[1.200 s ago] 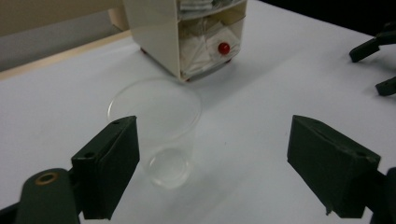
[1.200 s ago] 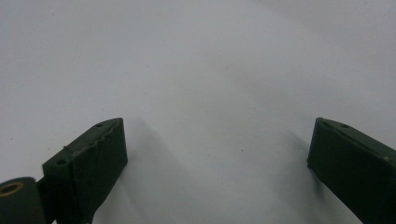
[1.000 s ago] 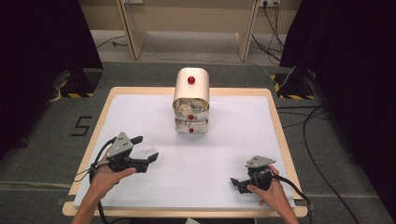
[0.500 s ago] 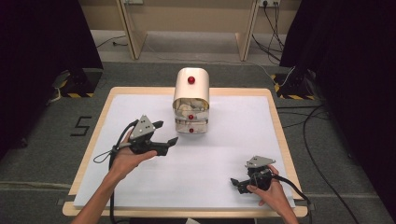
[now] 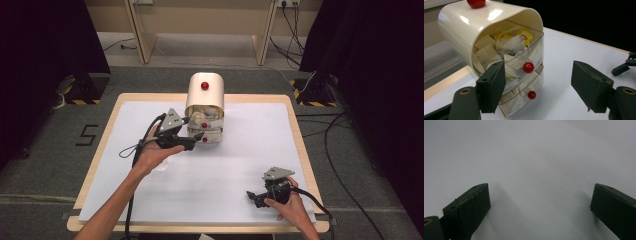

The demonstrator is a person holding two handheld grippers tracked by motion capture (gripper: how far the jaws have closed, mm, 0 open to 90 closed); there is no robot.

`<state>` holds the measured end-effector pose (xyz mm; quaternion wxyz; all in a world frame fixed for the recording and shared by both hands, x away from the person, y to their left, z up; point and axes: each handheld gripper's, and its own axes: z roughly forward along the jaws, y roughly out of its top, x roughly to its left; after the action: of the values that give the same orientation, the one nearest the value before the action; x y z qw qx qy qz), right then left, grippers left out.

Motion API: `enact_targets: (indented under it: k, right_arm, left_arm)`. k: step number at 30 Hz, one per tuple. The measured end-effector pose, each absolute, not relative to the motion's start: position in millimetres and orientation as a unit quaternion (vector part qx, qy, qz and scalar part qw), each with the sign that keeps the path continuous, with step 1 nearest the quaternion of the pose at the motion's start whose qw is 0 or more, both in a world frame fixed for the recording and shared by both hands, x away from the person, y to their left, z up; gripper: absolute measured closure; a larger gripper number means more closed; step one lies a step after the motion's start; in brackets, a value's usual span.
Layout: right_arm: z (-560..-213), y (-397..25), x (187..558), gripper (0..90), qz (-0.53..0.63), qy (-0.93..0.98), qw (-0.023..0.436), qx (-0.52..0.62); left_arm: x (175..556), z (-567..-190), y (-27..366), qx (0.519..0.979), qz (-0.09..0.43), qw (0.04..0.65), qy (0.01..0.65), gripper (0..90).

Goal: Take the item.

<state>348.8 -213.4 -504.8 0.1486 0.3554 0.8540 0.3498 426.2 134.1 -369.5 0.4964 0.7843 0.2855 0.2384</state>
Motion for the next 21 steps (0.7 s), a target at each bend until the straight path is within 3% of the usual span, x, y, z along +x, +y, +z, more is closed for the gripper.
enact_targets:
  k: [21]
  right_arm:
    - [-505, -213, 349, 2.3, 0.349, 0.855, 0.147, 0.354]
  left_arm:
    - [466, -376, 116, 0.796, 0.237, 0.462, 0.310, 42.4]
